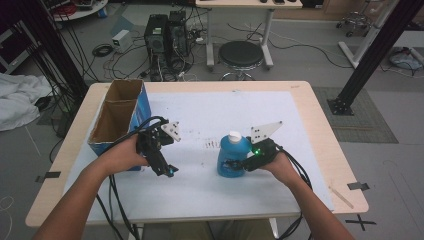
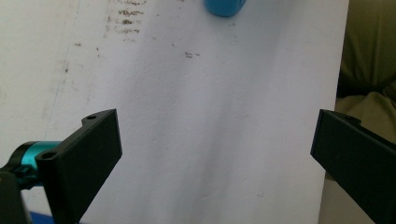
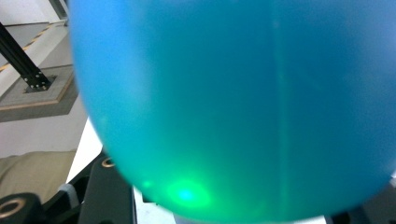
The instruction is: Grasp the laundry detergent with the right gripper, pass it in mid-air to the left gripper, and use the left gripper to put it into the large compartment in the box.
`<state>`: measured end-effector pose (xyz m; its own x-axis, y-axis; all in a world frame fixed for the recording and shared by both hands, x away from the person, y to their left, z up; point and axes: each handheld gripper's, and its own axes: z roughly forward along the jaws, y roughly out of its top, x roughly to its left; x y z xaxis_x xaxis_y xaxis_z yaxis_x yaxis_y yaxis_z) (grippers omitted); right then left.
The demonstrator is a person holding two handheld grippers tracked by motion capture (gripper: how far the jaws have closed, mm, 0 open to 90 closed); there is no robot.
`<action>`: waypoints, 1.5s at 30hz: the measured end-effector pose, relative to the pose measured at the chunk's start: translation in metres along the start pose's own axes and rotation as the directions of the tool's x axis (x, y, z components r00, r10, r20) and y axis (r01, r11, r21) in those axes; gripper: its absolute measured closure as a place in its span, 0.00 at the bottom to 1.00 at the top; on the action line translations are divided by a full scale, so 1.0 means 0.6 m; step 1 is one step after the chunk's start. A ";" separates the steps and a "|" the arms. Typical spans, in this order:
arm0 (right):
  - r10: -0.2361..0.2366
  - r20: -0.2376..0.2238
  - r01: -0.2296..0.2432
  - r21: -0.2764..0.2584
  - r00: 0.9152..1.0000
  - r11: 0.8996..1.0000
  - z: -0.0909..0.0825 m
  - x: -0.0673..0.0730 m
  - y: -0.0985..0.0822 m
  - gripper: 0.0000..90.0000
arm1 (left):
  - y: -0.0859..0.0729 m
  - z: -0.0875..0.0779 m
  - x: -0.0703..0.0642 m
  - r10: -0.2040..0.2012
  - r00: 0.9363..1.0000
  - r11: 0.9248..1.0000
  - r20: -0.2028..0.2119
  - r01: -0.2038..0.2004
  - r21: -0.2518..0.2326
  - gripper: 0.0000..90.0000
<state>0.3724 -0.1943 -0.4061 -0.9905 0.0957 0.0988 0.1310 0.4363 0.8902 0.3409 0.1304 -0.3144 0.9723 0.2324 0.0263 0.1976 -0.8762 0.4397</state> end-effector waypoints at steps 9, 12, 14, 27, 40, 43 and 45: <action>-0.028 0.037 0.028 -0.004 0.999 1.000 0.001 0.009 0.002 0.50 | -0.001 -0.001 0.003 -0.009 1.000 1.000 -0.006 0.009 -0.008 0.02; -0.017 0.041 0.018 -0.016 0.999 1.000 -0.004 0.009 0.005 0.50 | 0.000 -0.003 0.002 -0.012 1.000 1.000 -0.008 0.012 -0.015 0.02; -0.017 0.043 0.018 -0.030 0.999 0.999 -0.011 0.011 0.010 0.50 | 0.001 -0.005 0.002 -0.013 1.000 1.000 -0.010 0.013 -0.017 0.02; -0.041 0.060 0.041 -0.001 0.997 0.999 -0.068 0.037 0.055 0.49 | 0.043 -0.035 -0.011 0.018 1.000 1.000 -0.023 -0.019 -0.017 0.02; -0.050 0.031 0.049 0.036 0.998 0.998 -0.093 0.048 0.083 0.50 | 0.113 -0.057 -0.021 0.030 0.999 0.999 0.016 -0.030 0.024 0.02; -0.055 0.018 0.054 0.039 0.998 0.998 -0.092 0.049 0.089 0.50 | 0.129 -0.062 -0.023 0.041 0.999 0.999 0.023 -0.042 0.031 0.02; -0.057 0.009 0.057 0.040 0.998 0.998 -0.091 0.049 0.092 0.50 | 0.138 -0.065 -0.025 0.054 0.998 0.998 0.024 -0.055 0.033 0.02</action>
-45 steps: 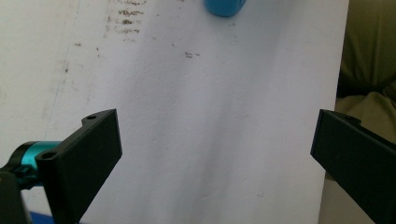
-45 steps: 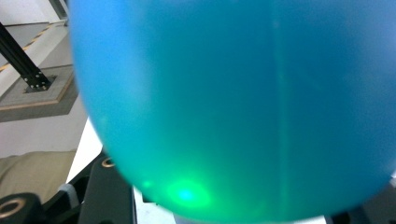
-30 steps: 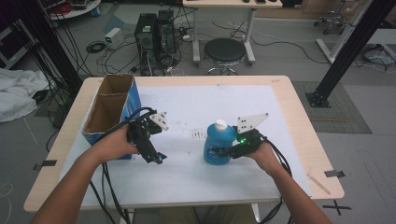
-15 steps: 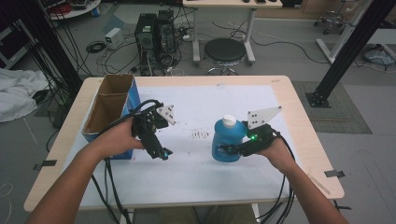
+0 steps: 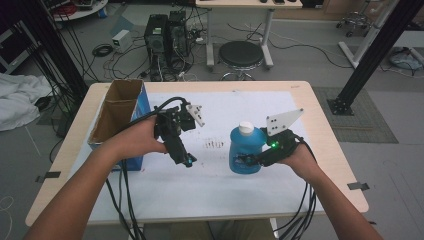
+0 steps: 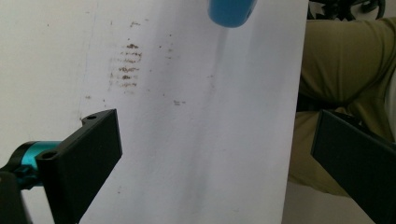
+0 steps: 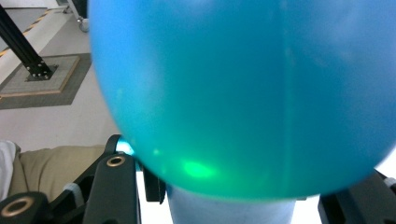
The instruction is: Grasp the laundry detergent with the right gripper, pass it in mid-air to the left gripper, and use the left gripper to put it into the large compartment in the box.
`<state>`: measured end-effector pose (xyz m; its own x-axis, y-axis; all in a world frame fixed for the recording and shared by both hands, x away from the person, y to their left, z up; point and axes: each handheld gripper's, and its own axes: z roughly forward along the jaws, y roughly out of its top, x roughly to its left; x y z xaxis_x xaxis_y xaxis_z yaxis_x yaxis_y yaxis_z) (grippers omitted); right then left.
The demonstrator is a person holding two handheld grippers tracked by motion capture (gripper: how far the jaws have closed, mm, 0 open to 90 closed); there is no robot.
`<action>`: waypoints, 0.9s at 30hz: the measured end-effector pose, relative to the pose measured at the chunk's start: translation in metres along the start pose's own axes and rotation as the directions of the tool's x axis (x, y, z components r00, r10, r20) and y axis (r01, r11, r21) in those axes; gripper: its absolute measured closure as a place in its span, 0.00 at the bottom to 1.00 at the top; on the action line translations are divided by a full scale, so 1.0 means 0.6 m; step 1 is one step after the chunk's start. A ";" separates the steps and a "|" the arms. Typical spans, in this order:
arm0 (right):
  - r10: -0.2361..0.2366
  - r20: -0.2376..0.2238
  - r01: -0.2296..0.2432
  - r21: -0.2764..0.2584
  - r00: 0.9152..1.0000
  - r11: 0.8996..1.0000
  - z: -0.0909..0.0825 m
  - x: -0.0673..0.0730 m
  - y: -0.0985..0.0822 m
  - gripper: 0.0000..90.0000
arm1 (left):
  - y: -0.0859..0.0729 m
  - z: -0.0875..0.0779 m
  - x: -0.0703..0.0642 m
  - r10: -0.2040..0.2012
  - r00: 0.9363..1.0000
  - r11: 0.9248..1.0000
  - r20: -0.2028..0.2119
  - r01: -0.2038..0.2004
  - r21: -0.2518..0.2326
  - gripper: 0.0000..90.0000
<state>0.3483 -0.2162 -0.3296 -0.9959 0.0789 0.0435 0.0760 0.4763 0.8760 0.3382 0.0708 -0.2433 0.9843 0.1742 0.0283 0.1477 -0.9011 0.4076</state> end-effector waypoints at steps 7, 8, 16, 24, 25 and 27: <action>-0.007 -0.028 0.006 0.000 1.000 1.000 0.015 0.001 0.005 0.50 | 0.030 -0.004 -0.002 0.021 1.000 1.000 0.023 -0.021 0.020 0.02; -0.009 -0.032 0.009 0.002 0.999 1.000 0.018 0.001 0.006 0.50 | 0.034 -0.004 -0.002 0.024 0.999 0.999 0.026 -0.025 0.022 0.02; -0.023 -0.054 0.024 0.012 0.998 1.000 0.040 0.002 0.014 0.50 | 0.061 -0.008 -0.003 0.046 0.998 0.998 0.052 -0.049 0.046 0.02; -0.030 -0.069 0.031 0.015 0.997 0.999 0.058 0.002 0.026 0.50 | 0.080 -0.006 -0.005 0.055 0.996 0.997 0.069 -0.059 0.058 0.02; -0.031 -0.072 0.033 0.018 0.997 0.999 0.060 0.003 0.027 0.50 | 0.082 -0.006 -0.005 0.059 0.996 0.996 0.068 -0.063 0.056 0.02; -0.032 -0.074 0.034 0.024 0.997 0.999 0.065 0.003 0.030 0.50 | 0.085 -0.006 -0.005 0.057 0.996 0.996 0.072 -0.061 0.058 0.02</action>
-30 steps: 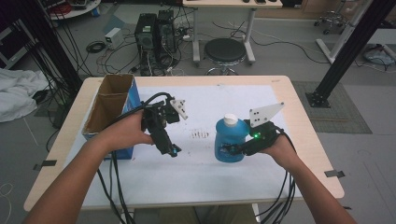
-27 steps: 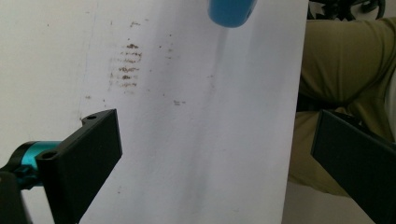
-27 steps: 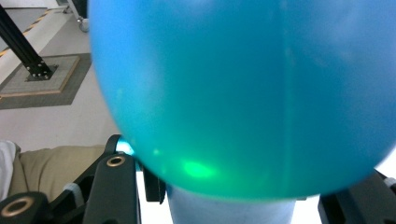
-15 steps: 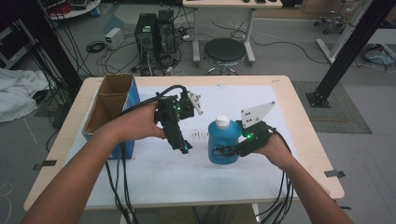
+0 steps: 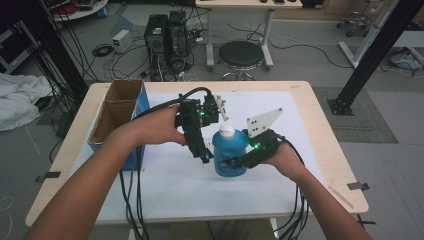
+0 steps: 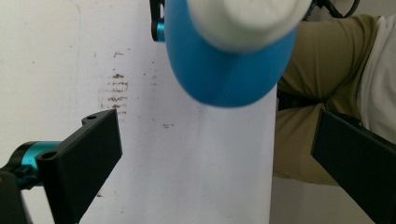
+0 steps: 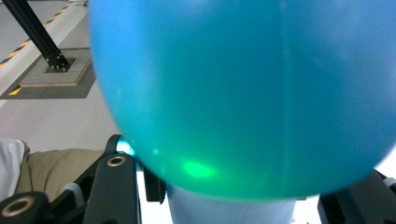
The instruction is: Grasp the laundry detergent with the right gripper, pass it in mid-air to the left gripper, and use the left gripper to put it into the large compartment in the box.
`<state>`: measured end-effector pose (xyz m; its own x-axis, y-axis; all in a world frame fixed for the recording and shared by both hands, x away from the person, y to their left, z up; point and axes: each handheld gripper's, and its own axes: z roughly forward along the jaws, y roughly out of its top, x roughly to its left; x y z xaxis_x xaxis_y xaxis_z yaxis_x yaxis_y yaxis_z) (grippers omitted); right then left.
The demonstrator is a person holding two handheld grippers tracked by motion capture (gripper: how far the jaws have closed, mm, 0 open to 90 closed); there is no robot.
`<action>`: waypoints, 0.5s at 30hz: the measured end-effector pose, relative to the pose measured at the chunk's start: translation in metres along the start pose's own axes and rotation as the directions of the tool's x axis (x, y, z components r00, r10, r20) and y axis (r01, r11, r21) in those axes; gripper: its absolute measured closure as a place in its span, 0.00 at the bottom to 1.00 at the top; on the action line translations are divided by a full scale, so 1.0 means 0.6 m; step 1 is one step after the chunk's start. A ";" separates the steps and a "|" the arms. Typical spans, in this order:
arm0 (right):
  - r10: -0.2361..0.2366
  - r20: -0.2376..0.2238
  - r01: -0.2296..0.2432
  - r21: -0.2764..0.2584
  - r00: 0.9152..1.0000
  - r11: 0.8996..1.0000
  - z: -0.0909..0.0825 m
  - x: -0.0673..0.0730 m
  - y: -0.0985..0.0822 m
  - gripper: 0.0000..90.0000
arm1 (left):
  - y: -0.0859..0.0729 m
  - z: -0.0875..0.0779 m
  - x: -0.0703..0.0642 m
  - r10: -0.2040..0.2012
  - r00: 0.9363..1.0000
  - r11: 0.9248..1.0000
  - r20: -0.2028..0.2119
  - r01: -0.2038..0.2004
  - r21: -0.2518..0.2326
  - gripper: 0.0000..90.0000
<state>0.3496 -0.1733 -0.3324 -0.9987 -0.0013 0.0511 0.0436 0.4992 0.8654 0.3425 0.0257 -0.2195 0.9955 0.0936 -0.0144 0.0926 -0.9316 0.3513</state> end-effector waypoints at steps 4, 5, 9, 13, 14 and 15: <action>0.001 -0.008 -0.001 -0.004 1.000 1.000 0.008 0.000 0.005 0.50 | 0.007 -0.001 -0.001 0.004 1.000 1.000 0.006 -0.004 0.003 0.02; -0.003 -0.010 0.003 -0.003 1.000 1.000 0.010 -0.001 0.005 0.50 | 0.008 -0.002 -0.001 0.007 1.000 1.000 0.007 -0.007 0.005 0.02; -0.002 -0.014 0.002 0.002 1.000 1.000 0.016 -0.001 0.008 0.50 | 0.018 -0.002 -0.002 0.022 1.000 1.000 0.009 -0.022 0.015 0.02; -0.002 -0.017 0.002 0.008 1.000 1.000 0.020 0.000 0.009 0.50 | 0.027 -0.001 -0.002 0.031 0.999 0.999 0.012 -0.031 0.020 0.02; -0.002 -0.019 0.002 0.007 1.000 1.000 0.020 0.000 0.010 0.50 | 0.029 0.000 -0.002 0.030 0.999 0.999 0.015 -0.030 0.020 0.02; -0.002 -0.019 0.002 0.006 1.000 1.000 0.021 0.000 0.010 0.50 | 0.030 0.001 -0.001 0.031 0.999 0.999 0.016 -0.032 0.022 0.02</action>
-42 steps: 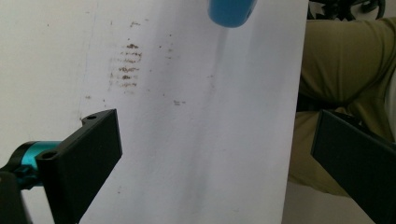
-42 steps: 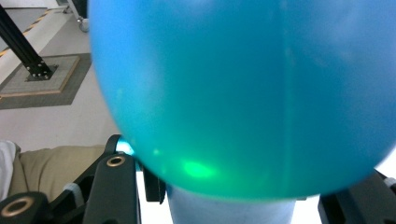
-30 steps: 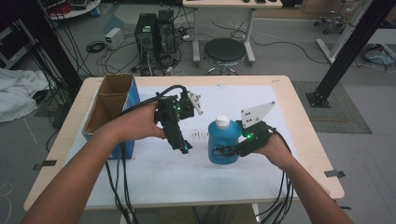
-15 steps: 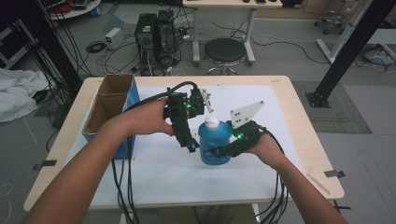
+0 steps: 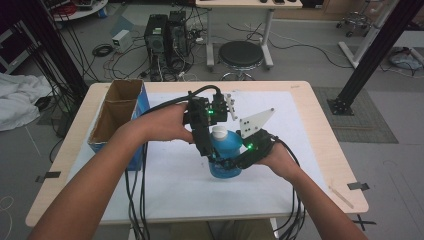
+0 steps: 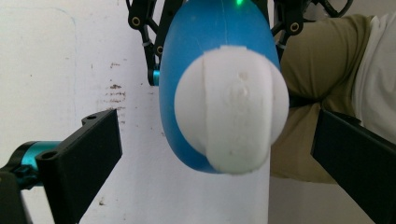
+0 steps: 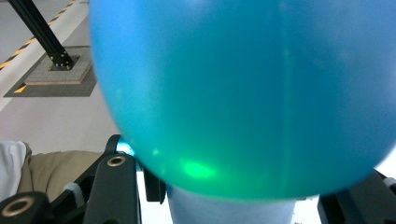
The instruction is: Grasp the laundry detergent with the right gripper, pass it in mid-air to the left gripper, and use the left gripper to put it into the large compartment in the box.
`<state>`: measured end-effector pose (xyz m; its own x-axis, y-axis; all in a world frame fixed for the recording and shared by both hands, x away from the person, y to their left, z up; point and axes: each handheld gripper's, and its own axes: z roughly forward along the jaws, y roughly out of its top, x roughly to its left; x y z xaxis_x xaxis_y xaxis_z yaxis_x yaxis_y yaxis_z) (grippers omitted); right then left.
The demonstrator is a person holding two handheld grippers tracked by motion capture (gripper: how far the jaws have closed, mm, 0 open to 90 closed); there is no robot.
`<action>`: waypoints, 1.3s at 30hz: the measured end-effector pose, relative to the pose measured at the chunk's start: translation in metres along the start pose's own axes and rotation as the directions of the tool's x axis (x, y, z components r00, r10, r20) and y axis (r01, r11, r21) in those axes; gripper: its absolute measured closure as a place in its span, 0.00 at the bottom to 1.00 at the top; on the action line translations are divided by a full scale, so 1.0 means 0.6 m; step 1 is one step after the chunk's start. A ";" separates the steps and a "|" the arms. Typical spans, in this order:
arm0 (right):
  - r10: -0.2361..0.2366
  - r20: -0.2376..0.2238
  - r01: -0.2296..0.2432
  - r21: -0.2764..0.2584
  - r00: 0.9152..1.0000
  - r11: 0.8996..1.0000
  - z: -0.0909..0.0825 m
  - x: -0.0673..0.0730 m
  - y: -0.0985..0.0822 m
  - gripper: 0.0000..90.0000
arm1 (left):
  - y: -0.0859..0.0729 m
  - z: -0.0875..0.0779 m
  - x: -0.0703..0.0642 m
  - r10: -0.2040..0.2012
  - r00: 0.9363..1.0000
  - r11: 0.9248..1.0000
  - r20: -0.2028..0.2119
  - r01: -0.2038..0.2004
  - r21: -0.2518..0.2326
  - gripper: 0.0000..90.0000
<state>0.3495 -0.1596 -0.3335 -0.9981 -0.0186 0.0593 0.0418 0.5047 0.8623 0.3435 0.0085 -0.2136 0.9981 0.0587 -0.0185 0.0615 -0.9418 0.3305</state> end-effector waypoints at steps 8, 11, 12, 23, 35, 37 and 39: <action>0.003 0.000 -0.003 0.003 1.000 1.000 0.001 0.000 0.002 0.50 | 0.010 0.007 0.004 0.008 1.000 1.000 0.005 -0.008 0.016 0.02; 0.002 -0.003 -0.002 0.003 1.000 1.000 0.002 0.000 0.002 0.50 | 0.013 0.011 0.005 0.011 1.000 1.000 0.005 -0.011 0.024 0.02; -0.001 -0.004 0.001 0.002 1.000 1.000 0.002 0.000 0.003 0.50 | 0.014 0.012 0.005 0.013 1.000 0.999 0.003 -0.013 0.029 0.02; 0.010 -0.003 -0.010 0.008 1.000 1.000 0.003 0.000 0.005 0.50 | 0.022 0.021 0.007 0.029 1.000 0.998 0.008 -0.029 0.049 0.02; 0.007 -0.006 -0.007 0.007 1.000 1.000 0.005 0.001 0.006 0.50 | 0.022 0.022 0.004 0.051 0.999 0.997 0.019 -0.052 0.052 0.13; 0.007 -0.006 -0.007 0.006 1.000 1.000 0.005 0.001 0.006 0.50 | 0.023 0.023 0.003 0.054 0.998 0.997 0.019 -0.055 0.056 0.13; 0.009 -0.004 -0.009 0.005 1.000 1.000 0.005 0.001 0.006 0.50 | 0.023 0.024 0.002 0.058 0.998 0.996 0.017 -0.059 0.061 0.13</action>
<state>0.3492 -0.1555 -0.3318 -0.9975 -0.0175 0.0687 0.0503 0.5096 0.8590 0.3457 -0.0092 -0.2225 0.9999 -0.0019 -0.0149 0.0023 -0.9619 0.2732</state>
